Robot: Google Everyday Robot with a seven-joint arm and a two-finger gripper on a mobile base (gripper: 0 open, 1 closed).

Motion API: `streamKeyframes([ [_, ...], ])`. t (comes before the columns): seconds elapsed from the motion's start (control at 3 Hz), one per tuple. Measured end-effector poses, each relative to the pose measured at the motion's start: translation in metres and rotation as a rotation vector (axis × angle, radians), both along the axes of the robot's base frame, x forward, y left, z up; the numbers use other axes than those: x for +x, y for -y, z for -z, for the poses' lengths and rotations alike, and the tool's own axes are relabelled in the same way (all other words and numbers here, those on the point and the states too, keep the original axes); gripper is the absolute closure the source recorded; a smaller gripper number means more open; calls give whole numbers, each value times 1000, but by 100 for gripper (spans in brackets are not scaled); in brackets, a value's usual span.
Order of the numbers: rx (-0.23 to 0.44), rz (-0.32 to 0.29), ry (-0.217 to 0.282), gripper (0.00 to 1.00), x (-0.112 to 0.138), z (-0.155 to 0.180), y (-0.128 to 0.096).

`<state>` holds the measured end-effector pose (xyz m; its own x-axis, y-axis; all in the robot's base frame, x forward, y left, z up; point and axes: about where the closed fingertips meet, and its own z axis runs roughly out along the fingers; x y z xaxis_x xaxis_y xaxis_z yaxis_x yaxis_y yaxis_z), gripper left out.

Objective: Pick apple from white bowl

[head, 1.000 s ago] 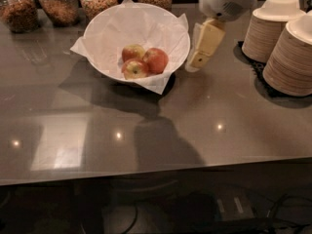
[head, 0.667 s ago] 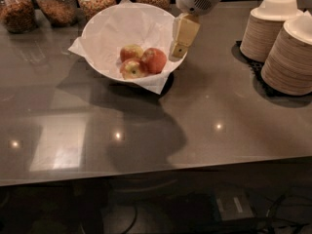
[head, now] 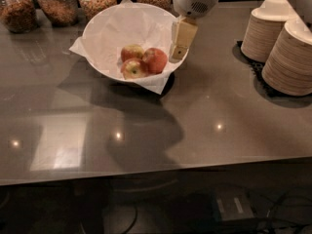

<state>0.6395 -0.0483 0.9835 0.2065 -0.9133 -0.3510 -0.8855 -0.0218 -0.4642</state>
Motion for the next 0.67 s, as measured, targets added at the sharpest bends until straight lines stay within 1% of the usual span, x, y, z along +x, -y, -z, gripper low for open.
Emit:
streamKeyframes([
  [0.33, -17, -2, -4, 0, 12, 11, 3],
  [0.67, -21, -10, -22, 18, 27, 25, 0],
])
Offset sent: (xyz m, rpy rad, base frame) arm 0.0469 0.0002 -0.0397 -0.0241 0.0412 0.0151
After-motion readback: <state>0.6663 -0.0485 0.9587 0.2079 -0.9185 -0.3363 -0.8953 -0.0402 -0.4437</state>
